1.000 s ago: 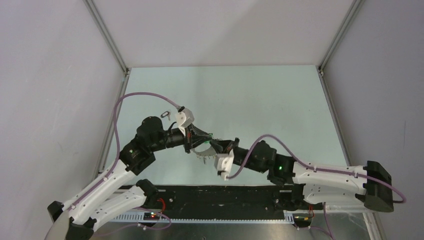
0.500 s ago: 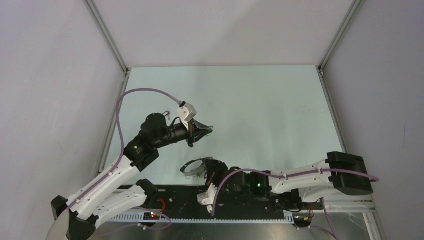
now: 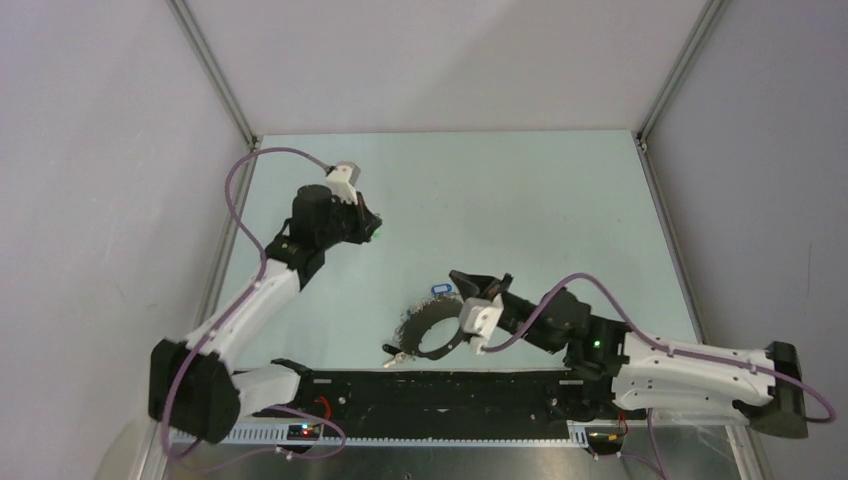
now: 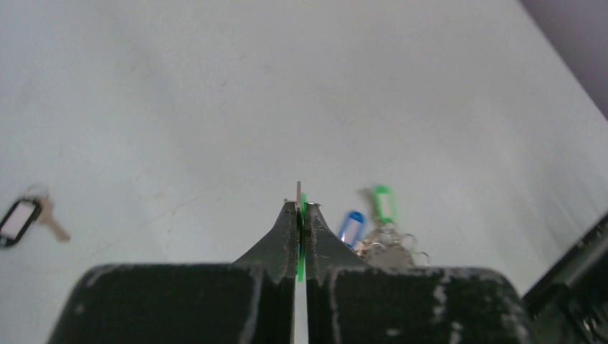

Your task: Remove the keys from the keyring

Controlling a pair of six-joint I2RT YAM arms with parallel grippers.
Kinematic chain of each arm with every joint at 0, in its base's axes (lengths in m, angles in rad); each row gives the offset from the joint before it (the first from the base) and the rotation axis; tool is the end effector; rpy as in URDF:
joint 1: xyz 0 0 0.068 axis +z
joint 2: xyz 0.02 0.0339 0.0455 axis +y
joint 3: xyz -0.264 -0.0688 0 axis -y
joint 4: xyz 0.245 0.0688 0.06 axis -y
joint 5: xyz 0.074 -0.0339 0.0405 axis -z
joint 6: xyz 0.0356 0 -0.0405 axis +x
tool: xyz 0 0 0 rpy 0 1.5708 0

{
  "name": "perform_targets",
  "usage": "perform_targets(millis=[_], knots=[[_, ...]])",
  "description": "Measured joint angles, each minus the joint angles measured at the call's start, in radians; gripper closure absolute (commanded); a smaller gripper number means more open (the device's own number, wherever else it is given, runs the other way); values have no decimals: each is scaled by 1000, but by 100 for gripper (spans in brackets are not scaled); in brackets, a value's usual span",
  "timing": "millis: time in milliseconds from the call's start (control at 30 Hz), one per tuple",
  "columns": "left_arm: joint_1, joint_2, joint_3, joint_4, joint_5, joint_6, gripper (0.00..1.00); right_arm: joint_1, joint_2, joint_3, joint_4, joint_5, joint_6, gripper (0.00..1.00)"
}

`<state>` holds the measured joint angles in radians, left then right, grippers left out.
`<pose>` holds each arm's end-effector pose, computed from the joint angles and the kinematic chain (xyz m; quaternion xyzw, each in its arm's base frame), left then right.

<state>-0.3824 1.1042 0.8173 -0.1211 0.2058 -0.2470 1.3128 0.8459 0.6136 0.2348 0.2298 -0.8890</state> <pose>0.2321 -0.1012 0.2943 0.1125 0.8256 -0.2507 0.4929 0.0604 0.1970 0.3134 -0.5888 0.3900 0.0688 0.7046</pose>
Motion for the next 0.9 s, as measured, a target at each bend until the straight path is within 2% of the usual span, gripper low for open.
perform_targets(millis=[200, 400, 433, 467, 500, 533, 567, 600, 633, 667, 700, 733, 767, 800, 833, 867, 900], knots=[[206, 274, 89, 0, 45, -95, 100, -167, -152, 0, -58, -112, 188, 100], [341, 510, 166, -13, 37, -149, 100, -231, -206, 0, -120, -206, 313, 100], [356, 541, 181, -24, 27, -149, 97, -239, -210, 0, -128, -220, 332, 100], [366, 566, 194, -31, 19, -149, 88, -246, -211, 0, -137, -233, 348, 100], [374, 596, 216, -45, 6, -149, 68, -257, -211, 0, -148, -249, 371, 100], [381, 617, 230, -51, 2, -147, 61, -267, -209, 0, -156, -259, 387, 100], [388, 638, 248, -57, -2, -145, 50, -282, -206, 0, -167, -273, 408, 97], [392, 652, 261, -63, -5, -144, 45, -296, -201, 0, -175, -283, 430, 83], [396, 657, 269, -66, -11, -144, 32, -313, -195, 0, -183, -298, 452, 75], [399, 658, 272, -69, -16, -146, 21, -331, -188, 0, -192, -310, 479, 59], [401, 652, 272, -72, -21, -147, 11, -346, -183, 0, -199, -319, 499, 52], [401, 645, 272, -75, -27, -146, 9, -367, -175, 0, -207, -330, 525, 42], [402, 631, 270, -79, -36, -151, 4, -392, -165, 0, -215, -336, 554, 39], [401, 610, 265, -84, -43, -155, 2, -420, -154, -1, -220, -335, 590, 30], [401, 575, 253, -87, -49, -158, 1, -443, -146, -2, -222, -325, 623, 24], [396, 540, 241, -93, -54, -164, 1, -468, -137, -4, -222, -309, 668, 13], [389, 484, 224, -100, -66, -172, 0, -488, -130, -8, -222, -283, 706, 8]])
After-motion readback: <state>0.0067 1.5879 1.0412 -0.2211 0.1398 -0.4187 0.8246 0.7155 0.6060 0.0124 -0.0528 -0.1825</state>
